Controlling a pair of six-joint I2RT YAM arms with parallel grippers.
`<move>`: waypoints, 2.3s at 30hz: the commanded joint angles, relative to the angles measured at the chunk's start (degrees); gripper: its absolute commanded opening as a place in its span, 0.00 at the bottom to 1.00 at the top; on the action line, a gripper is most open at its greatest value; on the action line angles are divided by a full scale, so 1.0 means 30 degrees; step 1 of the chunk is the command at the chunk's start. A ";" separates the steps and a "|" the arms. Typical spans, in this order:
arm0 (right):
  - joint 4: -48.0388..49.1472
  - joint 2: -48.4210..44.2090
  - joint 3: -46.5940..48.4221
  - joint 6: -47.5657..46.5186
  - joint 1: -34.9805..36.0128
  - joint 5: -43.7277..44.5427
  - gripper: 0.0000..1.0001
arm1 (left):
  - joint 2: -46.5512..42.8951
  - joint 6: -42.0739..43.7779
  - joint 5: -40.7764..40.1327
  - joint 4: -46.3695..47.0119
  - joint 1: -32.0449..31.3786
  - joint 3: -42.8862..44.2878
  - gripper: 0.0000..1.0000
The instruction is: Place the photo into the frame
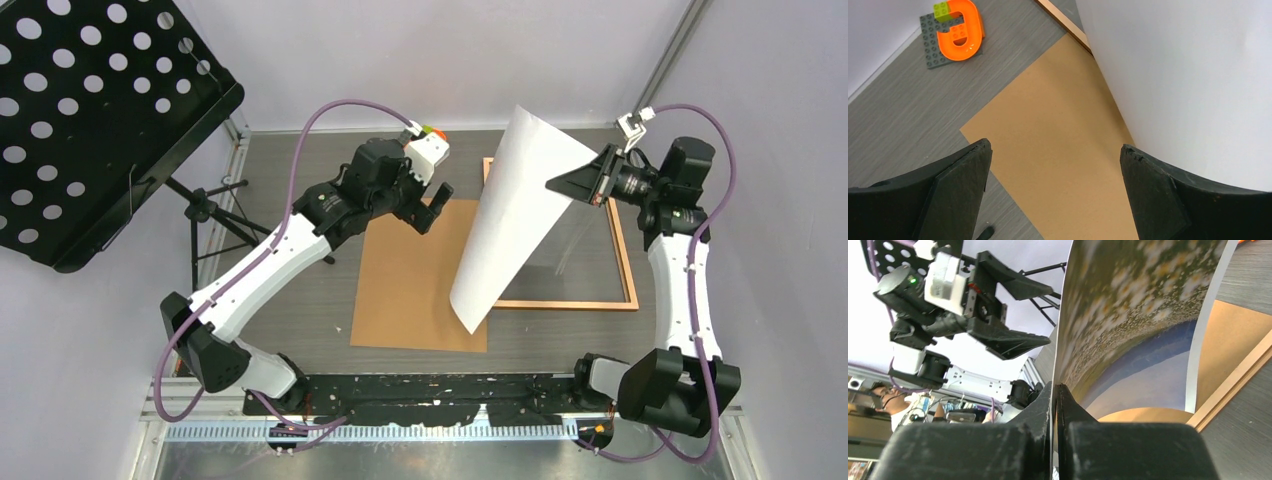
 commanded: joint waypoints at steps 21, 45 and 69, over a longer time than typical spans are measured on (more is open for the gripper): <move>0.3290 -0.2421 0.1039 0.2928 -0.2232 -0.5760 0.06 | -0.0012 -0.0479 0.0800 0.0129 -0.0066 0.0419 1.00; 3.5210 0.3898 -0.0279 2.9656 -0.7314 -0.6022 0.06 | 0.0427 -0.0861 0.2007 -0.0065 -0.0124 0.0615 1.00; 0.9809 0.7915 1.4225 1.0843 -0.5905 0.0027 0.06 | 0.1962 0.0287 0.0035 -0.1136 -0.0242 0.2128 1.00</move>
